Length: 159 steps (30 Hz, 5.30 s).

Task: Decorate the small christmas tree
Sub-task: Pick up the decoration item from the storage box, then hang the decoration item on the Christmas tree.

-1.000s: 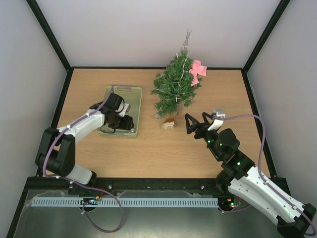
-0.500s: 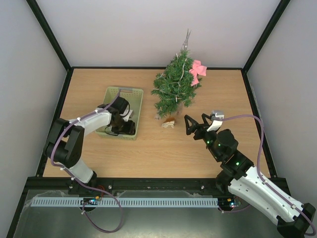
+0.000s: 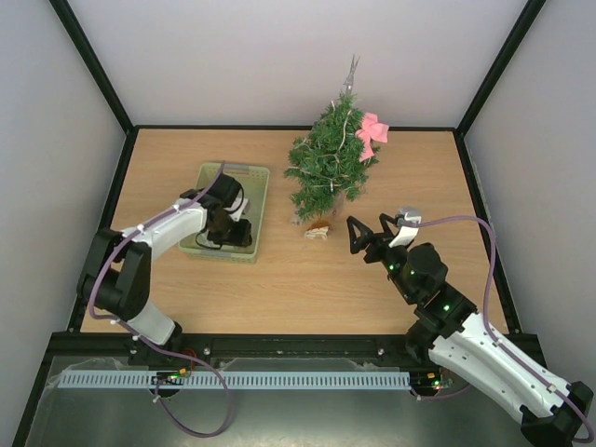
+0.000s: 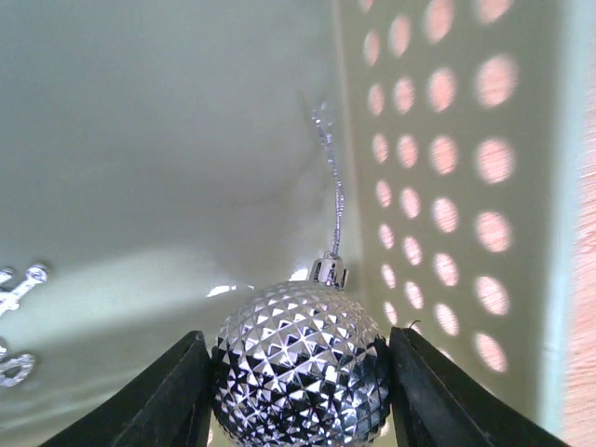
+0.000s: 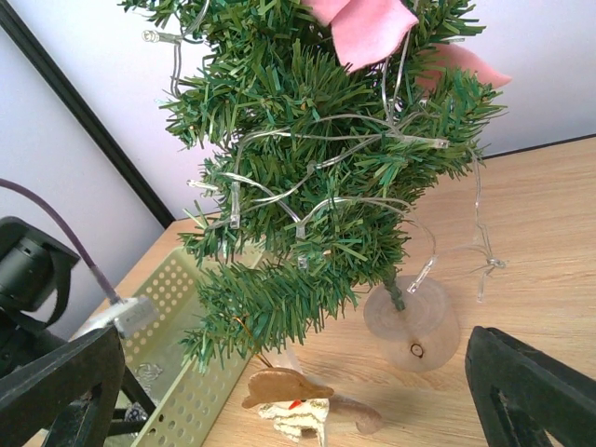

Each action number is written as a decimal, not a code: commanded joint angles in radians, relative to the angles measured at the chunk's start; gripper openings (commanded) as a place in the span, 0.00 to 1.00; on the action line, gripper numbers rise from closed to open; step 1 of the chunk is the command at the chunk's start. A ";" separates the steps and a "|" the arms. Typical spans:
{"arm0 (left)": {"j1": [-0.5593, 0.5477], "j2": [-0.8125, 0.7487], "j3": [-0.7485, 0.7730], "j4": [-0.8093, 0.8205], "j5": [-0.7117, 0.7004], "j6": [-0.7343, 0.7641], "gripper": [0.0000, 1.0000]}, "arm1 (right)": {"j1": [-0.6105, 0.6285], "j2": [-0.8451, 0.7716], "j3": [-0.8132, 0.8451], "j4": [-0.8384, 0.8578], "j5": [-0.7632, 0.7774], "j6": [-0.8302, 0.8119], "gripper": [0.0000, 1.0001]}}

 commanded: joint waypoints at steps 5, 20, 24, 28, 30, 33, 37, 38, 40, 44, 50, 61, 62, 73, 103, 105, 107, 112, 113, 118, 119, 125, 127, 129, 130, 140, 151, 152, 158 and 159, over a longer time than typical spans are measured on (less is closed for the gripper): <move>-0.003 -0.134 0.063 -0.045 -0.026 0.024 0.43 | -0.004 -0.040 0.021 0.005 -0.024 0.024 0.98; -0.005 -0.450 0.088 0.143 0.277 0.086 0.39 | -0.002 0.044 0.106 0.115 -0.378 0.042 0.53; -0.005 -0.483 0.083 0.199 0.387 0.068 0.39 | -0.002 0.121 0.152 0.198 -0.397 0.100 0.32; -0.006 -0.514 0.076 0.238 0.468 0.056 0.38 | -0.002 0.266 0.255 0.196 -0.490 0.140 0.23; -0.006 -0.535 0.065 0.263 0.493 0.048 0.38 | -0.003 0.333 0.293 0.212 -0.527 0.190 0.23; -0.008 -0.569 0.039 0.310 0.540 0.041 0.38 | -0.002 0.416 0.342 0.242 -0.554 0.267 0.22; -0.009 -0.587 0.014 0.338 0.576 0.029 0.38 | -0.002 0.503 0.402 0.282 -0.592 0.315 0.24; -0.010 -0.588 0.012 0.338 0.579 0.029 0.38 | -0.001 0.522 0.415 0.285 -0.600 0.322 0.25; -0.012 -0.591 0.009 0.341 0.586 0.030 0.38 | -0.001 0.552 0.438 0.297 -0.613 0.335 0.25; -0.017 -0.595 0.006 0.348 0.591 0.030 0.38 | 0.000 0.607 0.465 0.319 -0.649 0.359 0.26; -0.023 -0.592 -0.002 0.364 0.600 0.022 0.37 | 0.001 0.633 0.472 0.314 -0.625 0.361 0.27; -0.038 -0.592 -0.013 0.384 0.603 0.010 0.37 | 0.000 0.644 0.467 0.320 -0.617 0.356 0.21; -0.038 -0.592 -0.014 0.387 0.603 0.010 0.37 | 0.000 0.644 0.467 0.322 -0.615 0.351 0.17; -0.038 -0.523 0.004 0.445 0.534 -0.035 0.36 | 0.001 0.611 0.489 0.287 -0.507 0.220 0.02; -0.005 -0.228 0.285 0.724 0.612 -0.155 0.35 | -0.005 0.716 0.762 0.090 -0.123 -0.122 0.02; -0.005 -0.212 0.295 0.735 0.611 -0.157 0.35 | -0.006 0.719 0.767 0.099 -0.114 -0.142 0.02; -0.003 -0.194 0.310 0.740 0.605 -0.157 0.35 | -0.009 0.732 0.785 0.093 -0.106 -0.153 0.02; 0.003 -0.152 0.339 0.749 0.603 -0.160 0.34 | -0.015 0.753 0.815 0.075 -0.095 -0.157 0.02; 0.004 -0.147 0.339 0.758 0.605 -0.165 0.34 | -0.015 0.756 0.816 0.076 -0.089 -0.155 0.02; 0.009 -0.122 0.352 0.781 0.612 -0.183 0.34 | -0.018 0.771 0.838 0.050 -0.044 -0.156 0.02; 0.009 -0.115 0.357 0.780 0.612 -0.183 0.34 | -0.018 0.777 0.844 0.042 -0.030 -0.154 0.02; 0.009 -0.079 0.390 0.785 0.627 -0.203 0.33 | -0.019 0.790 0.861 0.020 0.004 -0.147 0.02; 0.009 -0.076 0.386 0.790 0.626 -0.203 0.33 | -0.023 0.792 0.861 0.014 0.015 -0.147 0.02; 0.009 -0.066 0.390 0.779 0.623 -0.191 0.33 | -0.026 0.800 0.864 0.007 0.017 -0.147 0.02; 0.009 -0.058 0.395 0.771 0.625 -0.188 0.33 | -0.029 0.804 0.870 -0.001 0.013 -0.147 0.02; 0.009 -0.008 0.423 0.799 0.649 -0.223 0.33 | -0.050 0.825 0.894 -0.022 0.003 -0.144 0.02; 0.024 0.027 0.453 0.787 0.646 -0.236 0.32 | -0.059 0.847 0.915 -0.013 -0.033 -0.165 0.02; 0.027 0.026 0.453 0.786 0.647 -0.237 0.32 | -0.059 0.848 0.916 -0.012 -0.036 -0.168 0.02; 0.031 0.022 0.454 0.785 0.648 -0.236 0.31 | -0.059 0.855 0.925 -0.009 -0.046 -0.180 0.02; 0.032 0.024 0.455 0.785 0.651 -0.238 0.32 | -0.059 0.857 0.926 -0.010 -0.045 -0.182 0.02</move>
